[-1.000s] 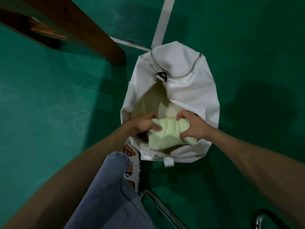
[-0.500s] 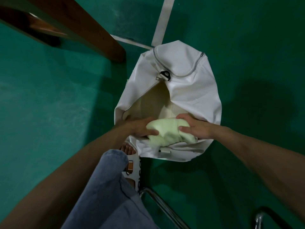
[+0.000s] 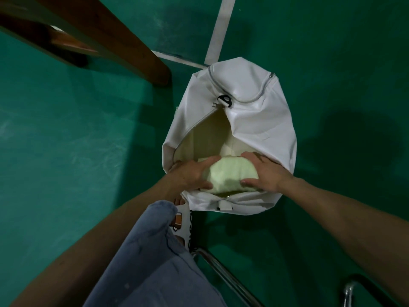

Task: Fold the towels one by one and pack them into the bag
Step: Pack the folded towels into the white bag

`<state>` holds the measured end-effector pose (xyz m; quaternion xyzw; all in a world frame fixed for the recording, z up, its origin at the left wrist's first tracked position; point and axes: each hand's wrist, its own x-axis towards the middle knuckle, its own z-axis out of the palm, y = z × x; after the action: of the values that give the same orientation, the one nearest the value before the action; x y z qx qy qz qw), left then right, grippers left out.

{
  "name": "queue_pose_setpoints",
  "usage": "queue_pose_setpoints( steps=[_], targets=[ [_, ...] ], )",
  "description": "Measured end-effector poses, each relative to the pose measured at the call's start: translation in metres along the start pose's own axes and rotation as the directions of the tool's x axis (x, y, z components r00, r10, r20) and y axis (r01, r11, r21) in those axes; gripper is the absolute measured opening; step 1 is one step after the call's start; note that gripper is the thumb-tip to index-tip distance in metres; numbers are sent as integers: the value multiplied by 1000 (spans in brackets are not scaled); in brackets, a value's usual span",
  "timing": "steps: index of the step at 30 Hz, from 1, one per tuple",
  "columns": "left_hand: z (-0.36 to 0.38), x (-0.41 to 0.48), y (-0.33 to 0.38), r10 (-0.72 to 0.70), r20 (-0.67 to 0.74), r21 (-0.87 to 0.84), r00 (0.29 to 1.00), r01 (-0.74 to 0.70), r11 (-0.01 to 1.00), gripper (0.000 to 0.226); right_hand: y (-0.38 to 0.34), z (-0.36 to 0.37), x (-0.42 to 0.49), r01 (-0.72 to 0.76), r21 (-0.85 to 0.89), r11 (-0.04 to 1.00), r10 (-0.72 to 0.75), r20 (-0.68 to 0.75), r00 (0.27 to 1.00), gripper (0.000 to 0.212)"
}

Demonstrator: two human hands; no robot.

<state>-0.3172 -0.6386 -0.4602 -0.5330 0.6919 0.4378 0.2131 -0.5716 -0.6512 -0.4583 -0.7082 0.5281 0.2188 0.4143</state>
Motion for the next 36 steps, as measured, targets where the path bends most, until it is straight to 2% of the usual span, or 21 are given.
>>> queue_pose_setpoints(
  steps=[4,8,10,13,16,22,25,29,33,36],
  targets=[
    [-2,-10,6,-57,-20,52,998,58,997,89,-2,0,-2,-58,5,998,58,12,998,96],
    [-7,0,20,88,-76,-15,993,-89,996,81,-2,-4,-8,-36,11,999,35,89,995,84],
    [-4,11,28,151,-59,-58,987,-155,986,82,-2,-11,-8,-44,149,988,30,92,995,77],
    [-2,21,26,204,11,19,979,-204,979,83,0,-17,-4,-71,305,950,37,116,993,67],
    [-10,20,20,278,61,90,959,-283,955,82,1,-18,0,-55,256,965,18,147,989,72],
    [-6,27,19,268,214,-64,939,-260,963,80,-5,-17,8,50,29,998,-55,228,972,82],
    [0,26,19,272,213,-99,938,-257,961,83,-3,-9,5,87,-3,996,-83,273,958,84],
    [10,20,28,302,187,14,935,-310,951,78,2,0,2,100,17,995,-101,230,968,77],
    [10,20,34,332,203,185,921,-370,911,81,1,14,-5,79,38,996,-82,90,993,72],
    [13,22,33,343,200,213,918,-383,899,84,1,21,-8,72,22,997,-73,35,997,71]
  ],
)
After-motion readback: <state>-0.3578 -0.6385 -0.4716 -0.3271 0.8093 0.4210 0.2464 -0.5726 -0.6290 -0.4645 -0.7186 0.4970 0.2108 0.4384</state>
